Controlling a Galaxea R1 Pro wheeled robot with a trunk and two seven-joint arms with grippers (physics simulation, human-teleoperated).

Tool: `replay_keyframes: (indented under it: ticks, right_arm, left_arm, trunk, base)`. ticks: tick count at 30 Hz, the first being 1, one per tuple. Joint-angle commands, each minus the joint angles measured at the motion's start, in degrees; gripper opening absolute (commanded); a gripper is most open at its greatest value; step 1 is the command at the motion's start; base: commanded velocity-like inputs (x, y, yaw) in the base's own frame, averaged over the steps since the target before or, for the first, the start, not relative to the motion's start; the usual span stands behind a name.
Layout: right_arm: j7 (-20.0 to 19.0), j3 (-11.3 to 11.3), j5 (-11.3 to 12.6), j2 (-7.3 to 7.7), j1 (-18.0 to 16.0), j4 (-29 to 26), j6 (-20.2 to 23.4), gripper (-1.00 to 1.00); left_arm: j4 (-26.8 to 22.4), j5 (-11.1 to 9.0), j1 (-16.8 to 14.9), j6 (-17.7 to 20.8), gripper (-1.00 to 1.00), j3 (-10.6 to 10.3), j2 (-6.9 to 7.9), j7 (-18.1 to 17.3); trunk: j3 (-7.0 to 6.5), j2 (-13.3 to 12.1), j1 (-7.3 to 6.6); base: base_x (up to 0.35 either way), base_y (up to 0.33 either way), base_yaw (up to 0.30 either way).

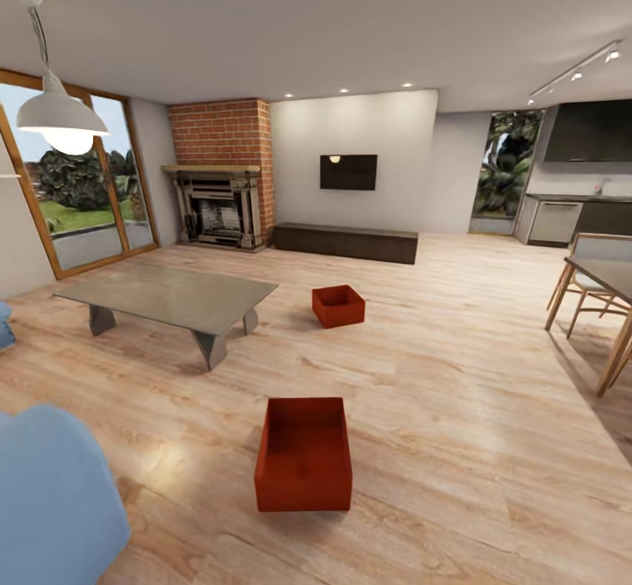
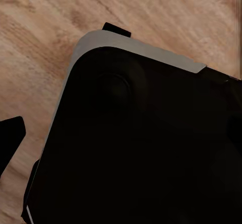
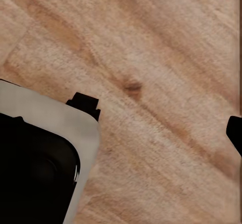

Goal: Move the two storage containers from the living room to the garage. In the garage, place one container on the floor and stack the other container on top of it (either order is fine).

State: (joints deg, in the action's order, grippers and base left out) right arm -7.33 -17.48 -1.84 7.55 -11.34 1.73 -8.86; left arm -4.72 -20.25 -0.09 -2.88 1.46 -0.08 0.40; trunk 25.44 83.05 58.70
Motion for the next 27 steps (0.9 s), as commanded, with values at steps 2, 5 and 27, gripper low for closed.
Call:
replay_keyframes:
  ticks: [2, 5, 27]
  right_arm:
    - [-0.1, 0.0, -0.2, -0.03, -0.1, 0.2, -0.4, 1.0]
    - [-0.1, 0.0, -0.2, -0.13, -0.1, 0.2, -0.4, 1.0]
    - [-0.1, 0.0, -0.2, 0.07, -0.1, 0.2, -0.4, 1.0]
  left_arm:
    - [0.0, -0.1, 0.0, -0.1, 1.0, 0.1, -0.01, 0.0]
    - [0.0, -0.1, 0.0, -0.1, 1.0, 0.1, -0.01, 0.0]
    - [0.0, -0.1, 0.0, -0.2, 1.0, 0.1, -0.01, 0.0]
  trunk:
    - [0.05, 0.0, 0.03]
    - [0.05, 0.0, 0.03]
    - [0.05, 0.0, 0.03]
  base:
    - [0.323, 0.0, 0.0]
    - [0.323, 0.0, 0.0]
    - [0.32, 0.0, 0.0]
